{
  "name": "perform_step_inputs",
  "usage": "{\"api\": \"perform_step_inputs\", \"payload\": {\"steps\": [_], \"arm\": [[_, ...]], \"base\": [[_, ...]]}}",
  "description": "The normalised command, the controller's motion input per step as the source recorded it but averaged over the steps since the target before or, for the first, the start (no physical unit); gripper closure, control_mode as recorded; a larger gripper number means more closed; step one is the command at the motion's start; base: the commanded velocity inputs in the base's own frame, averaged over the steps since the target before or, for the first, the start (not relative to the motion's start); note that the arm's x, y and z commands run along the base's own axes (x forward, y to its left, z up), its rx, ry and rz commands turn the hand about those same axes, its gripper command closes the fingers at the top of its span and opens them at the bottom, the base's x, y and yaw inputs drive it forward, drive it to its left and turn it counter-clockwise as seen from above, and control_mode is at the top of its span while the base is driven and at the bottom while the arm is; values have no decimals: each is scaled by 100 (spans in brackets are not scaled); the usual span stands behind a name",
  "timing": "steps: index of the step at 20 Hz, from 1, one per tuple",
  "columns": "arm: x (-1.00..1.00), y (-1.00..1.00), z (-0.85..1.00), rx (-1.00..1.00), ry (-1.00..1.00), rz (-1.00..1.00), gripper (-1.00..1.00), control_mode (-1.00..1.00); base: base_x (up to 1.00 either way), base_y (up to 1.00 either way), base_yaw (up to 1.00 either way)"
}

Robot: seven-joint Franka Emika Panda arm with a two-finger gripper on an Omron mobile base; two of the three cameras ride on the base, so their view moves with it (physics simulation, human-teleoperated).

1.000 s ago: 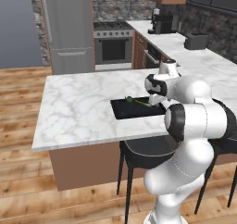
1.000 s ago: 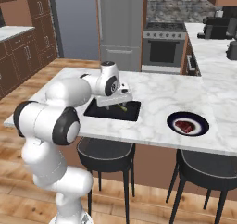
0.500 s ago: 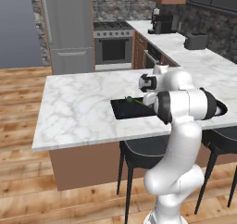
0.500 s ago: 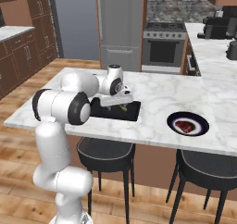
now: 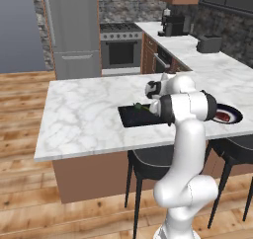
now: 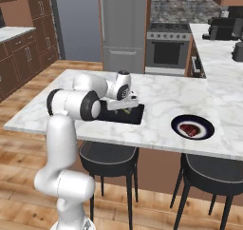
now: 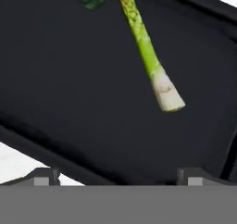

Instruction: Create a steak meal by picking up the steak and asparagus from the tray and placing them on the plate. Leave the bell pepper on the tray.

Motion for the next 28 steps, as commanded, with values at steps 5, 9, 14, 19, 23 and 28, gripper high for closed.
{"api": "perform_step_inputs", "payload": {"steps": [5, 9, 14, 19, 23, 28], "arm": [[50, 0, -33, 0, 0, 2, -100, -100], [47, 0, -32, 1, 0, 1, -100, -100], [42, 0, -32, 1, 0, 0, -100, -100], [28, 0, -37, 1, -3, 1, -100, -100], [8, 10, -54, 0, -16, 3, 100, -100], [0, 0, -12, 1, -8, 0, 100, -100]], "base": [[0, 0, 0], [0, 0, 0], [0, 0, 0], [0, 0, 0], [0, 0, 0], [0, 0, 0]]}}
